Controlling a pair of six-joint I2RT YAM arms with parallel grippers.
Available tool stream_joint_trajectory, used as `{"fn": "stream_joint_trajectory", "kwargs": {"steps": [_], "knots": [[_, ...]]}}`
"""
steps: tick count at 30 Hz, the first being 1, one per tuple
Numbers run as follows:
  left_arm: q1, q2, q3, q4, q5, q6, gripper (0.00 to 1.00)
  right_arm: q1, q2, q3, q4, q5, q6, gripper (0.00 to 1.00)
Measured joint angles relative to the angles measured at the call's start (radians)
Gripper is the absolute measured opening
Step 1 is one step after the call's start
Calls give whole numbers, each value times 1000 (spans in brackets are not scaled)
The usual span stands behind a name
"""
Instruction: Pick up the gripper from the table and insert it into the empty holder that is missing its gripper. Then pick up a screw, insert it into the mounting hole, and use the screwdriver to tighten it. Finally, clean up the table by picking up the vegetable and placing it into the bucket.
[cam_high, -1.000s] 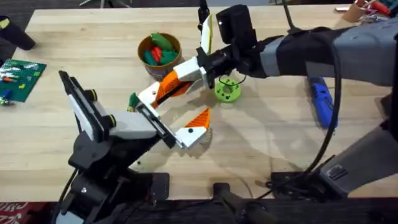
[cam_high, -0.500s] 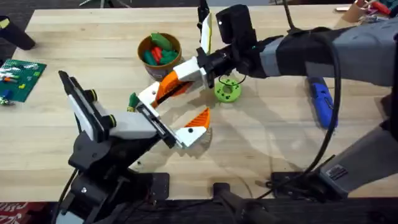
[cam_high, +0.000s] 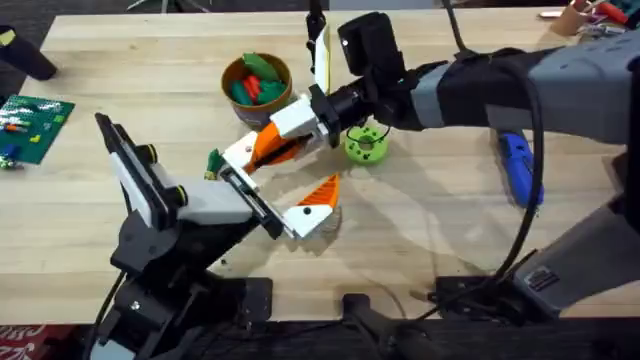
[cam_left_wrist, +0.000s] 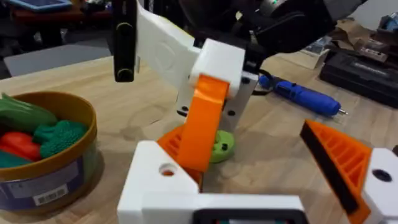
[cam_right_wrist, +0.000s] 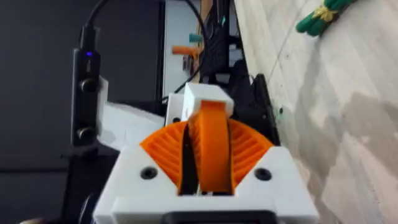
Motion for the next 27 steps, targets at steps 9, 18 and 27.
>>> {"fn": "stream_joint_trajectory", "kwargs": {"steps": [9, 18, 27], "knots": [[-19, 0, 0, 1, 99, 0, 984, 8, 0, 0, 7, -14, -13, 756], [-19, 0, 0, 1, 111, 1, 984, -3, 0, 0, 7, -13, -14, 993], [-19, 0, 0, 1, 111, 0, 984, -83, 0, 0, 7, -6, -14, 993]]}}
